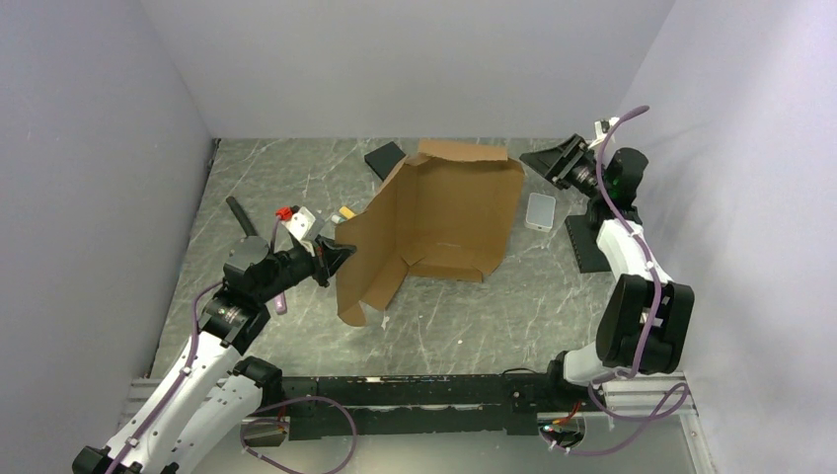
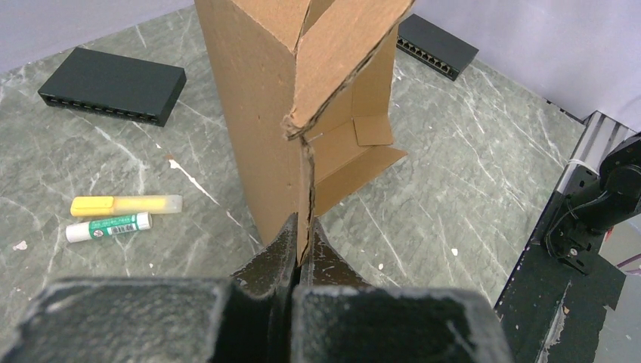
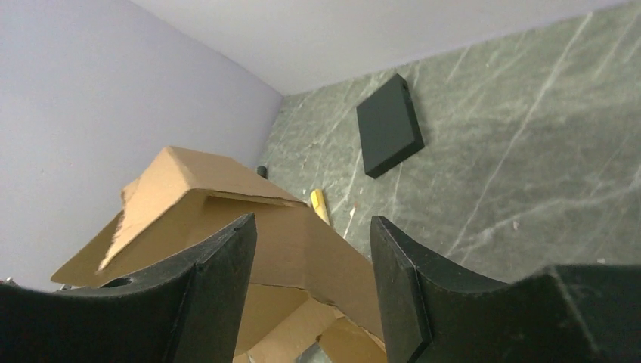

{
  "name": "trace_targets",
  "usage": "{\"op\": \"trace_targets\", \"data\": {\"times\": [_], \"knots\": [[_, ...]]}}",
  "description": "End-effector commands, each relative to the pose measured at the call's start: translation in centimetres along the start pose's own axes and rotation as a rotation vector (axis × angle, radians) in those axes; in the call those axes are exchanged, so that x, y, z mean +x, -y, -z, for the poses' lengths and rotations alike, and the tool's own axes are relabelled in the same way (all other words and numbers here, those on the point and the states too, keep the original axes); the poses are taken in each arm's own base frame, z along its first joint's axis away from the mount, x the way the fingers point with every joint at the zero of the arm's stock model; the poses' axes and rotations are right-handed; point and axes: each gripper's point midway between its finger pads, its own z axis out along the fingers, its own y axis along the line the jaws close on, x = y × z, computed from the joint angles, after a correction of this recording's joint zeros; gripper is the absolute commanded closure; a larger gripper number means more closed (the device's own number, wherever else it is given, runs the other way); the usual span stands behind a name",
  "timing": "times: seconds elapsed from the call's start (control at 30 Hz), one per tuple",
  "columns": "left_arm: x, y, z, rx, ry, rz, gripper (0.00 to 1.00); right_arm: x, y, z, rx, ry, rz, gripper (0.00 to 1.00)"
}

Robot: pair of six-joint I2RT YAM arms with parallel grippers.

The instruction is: Fold the paper box

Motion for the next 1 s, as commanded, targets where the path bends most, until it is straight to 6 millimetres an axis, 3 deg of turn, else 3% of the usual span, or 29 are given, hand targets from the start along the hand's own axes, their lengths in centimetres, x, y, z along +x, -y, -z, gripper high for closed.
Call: {"op": "trace_targets", "data": {"times": [0.0, 0.33, 0.67, 0.97], "knots": [[-0.6, 0.9, 0.2, 0.041, 0.001, -0.018, 1.0, -0.4, 0.1, -0.4, 0.019, -0.004, 0.025, 0.41], [-0.8, 1.8, 0.1, 0.093, 0.015, -0.011, 1.0, 4.4, -1.0, -1.0, 0.003, -0.125, 0.067, 0.48], [-0.6, 3.3, -0.2, 0.185, 0.007, 0.002, 1.0, 6.2, 0.1, -1.1, 0.062, -0.158, 0.134, 0.6], [-0.3, 4.0, -0.6, 0.226, -0.013, -0.002, 1.0, 7.0, -4.3, -1.1, 0.002, -0.154, 0.279, 0.61]]}}
